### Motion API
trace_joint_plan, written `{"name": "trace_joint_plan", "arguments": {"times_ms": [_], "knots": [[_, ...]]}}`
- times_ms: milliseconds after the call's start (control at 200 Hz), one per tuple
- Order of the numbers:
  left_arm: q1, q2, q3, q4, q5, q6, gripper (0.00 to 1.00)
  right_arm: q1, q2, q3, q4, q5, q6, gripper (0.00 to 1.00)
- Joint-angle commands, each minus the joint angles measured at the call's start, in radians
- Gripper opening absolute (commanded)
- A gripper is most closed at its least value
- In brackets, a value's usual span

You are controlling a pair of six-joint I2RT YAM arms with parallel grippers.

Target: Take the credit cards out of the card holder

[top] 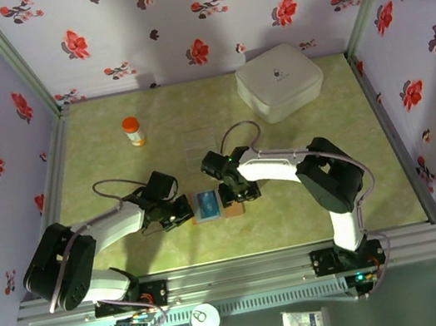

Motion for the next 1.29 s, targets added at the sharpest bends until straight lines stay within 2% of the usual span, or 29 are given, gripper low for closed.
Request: {"name": "trace_joint_plan", "arguments": {"times_ms": [0,265,445,765,955,1155,1290], "knots": [[-0.007,-0.002,0.003,-0.027,0.003,0.002,0.00,-0.006,0.051,-0.039,0.024,-0.007,0.006,0.69],[-0.010,-0.041,0.016,-0.045,-0.008,0.000,0.00,-0.006,0.026,-0.014,-0.013,0.010,-0.001,0.68],[-0.009,-0.100,0.060,-0.105,-0.042,0.014,0.00,-0.006,-0.046,0.011,-0.048,0.021,-0.005,0.67],[-0.020,-0.091,0.123,-0.098,-0.009,0.016,0.00,0.000,-0.164,0.040,-0.039,-0.009,-0.014,0.65],[-0.055,-0.012,0.171,-0.075,0.010,0.029,0.01,-0.001,-0.198,0.011,0.063,-0.080,-0.009,0.62],[-0.082,0.067,0.204,-0.040,0.018,0.031,0.00,-0.005,-0.207,-0.066,0.234,-0.214,0.009,0.53],[-0.083,0.094,0.203,-0.049,-0.005,0.041,0.00,-0.015,-0.208,-0.118,0.334,-0.277,0.029,0.44]]}}
